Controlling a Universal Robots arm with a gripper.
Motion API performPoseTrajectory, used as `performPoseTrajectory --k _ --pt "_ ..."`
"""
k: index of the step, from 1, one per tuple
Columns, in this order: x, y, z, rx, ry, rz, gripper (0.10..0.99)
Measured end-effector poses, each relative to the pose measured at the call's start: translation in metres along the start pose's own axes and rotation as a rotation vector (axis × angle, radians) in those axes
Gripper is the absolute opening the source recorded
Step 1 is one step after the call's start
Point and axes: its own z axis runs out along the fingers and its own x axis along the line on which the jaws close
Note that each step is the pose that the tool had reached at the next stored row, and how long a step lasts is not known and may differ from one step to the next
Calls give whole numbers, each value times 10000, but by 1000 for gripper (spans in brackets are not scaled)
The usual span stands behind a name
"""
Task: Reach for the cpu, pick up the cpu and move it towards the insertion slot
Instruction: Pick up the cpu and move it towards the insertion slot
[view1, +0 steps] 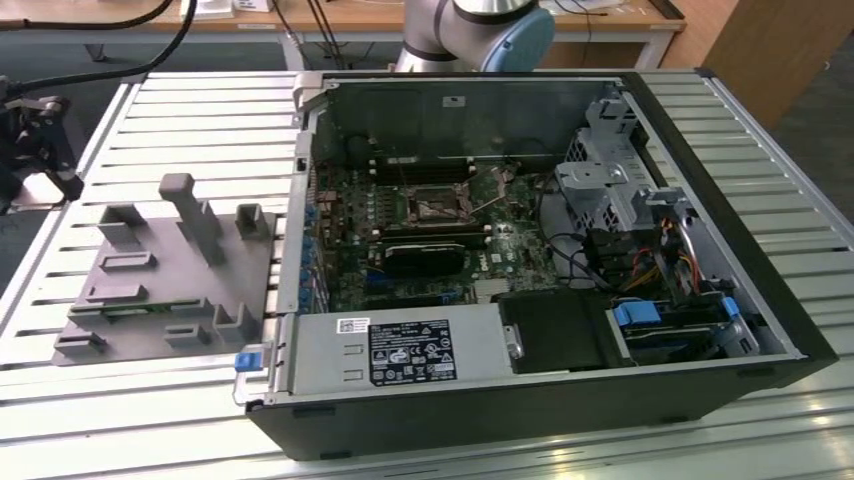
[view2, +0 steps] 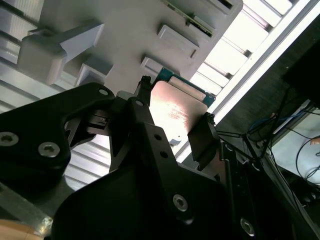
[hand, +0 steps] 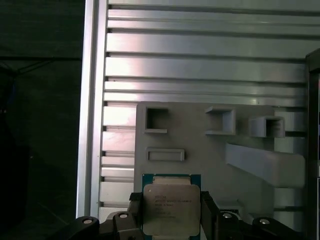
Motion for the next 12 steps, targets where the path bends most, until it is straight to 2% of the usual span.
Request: performPoseTrajectory --k 12 --pt "-1 7 -156 0 0 0 545"
